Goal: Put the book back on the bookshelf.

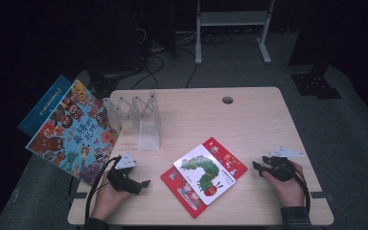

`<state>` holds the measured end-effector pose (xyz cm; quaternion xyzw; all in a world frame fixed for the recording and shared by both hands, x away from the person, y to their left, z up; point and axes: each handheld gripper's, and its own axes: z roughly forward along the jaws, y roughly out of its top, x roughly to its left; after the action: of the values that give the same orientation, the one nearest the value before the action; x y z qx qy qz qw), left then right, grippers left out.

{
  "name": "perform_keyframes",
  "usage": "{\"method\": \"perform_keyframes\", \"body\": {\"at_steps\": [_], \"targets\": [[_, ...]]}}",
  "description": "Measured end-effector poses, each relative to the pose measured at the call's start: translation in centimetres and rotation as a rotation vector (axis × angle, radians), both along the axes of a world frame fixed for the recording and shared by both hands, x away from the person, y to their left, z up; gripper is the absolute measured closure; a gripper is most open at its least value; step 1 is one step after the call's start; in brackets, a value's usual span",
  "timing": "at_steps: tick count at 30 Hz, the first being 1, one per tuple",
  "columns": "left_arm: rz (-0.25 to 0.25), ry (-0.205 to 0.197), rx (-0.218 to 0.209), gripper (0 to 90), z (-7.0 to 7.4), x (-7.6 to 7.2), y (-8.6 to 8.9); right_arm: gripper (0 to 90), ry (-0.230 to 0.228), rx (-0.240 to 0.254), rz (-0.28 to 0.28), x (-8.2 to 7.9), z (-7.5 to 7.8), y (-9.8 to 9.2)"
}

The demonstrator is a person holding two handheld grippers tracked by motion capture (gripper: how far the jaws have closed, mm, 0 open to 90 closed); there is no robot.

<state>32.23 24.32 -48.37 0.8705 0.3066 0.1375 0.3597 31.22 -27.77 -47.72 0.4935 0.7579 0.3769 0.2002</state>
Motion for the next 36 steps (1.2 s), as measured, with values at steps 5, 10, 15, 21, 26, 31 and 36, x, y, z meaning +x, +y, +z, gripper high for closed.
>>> {"method": "perform_keyframes", "body": {"at_steps": [5,10,15,21,26,31,36], "targets": [[0.001,0.0,-0.001,0.0,0.0,0.0,0.0,55.5,0.0,0.042,0.066,-0.6,0.4,1.0],[0.001,0.0,-0.001,0.0,0.0,0.0,0.0,53.4,0.01,0.071,0.126,-1.1,0.7,2.2],[0.0,0.0,0.0,0.0,0.0,0.0,0.0,51.2,0.008,0.092,0.175,-1.8,1.1,3.5],[0.001,0.0,-0.001,0.0,0.0,0.0,0.0,42.5,0.009,0.114,0.217,-2.3,1.4,4.9],[0.001,0.0,-0.001,0.0,0.0,0.0,0.0,33.6,-0.003,0.108,0.262,-2.8,1.8,6.5],[0.001,0.0,-0.001,0.0,0.0,0.0,0.0,31.3,-0.005,0.093,0.304,-3.0,1.9,7.8],[0.001,0.0,0.0,0.0,0.0,0.0,0.0,31.2,0.0,0.084,0.32,-3.3,1.7,8.6]]}}
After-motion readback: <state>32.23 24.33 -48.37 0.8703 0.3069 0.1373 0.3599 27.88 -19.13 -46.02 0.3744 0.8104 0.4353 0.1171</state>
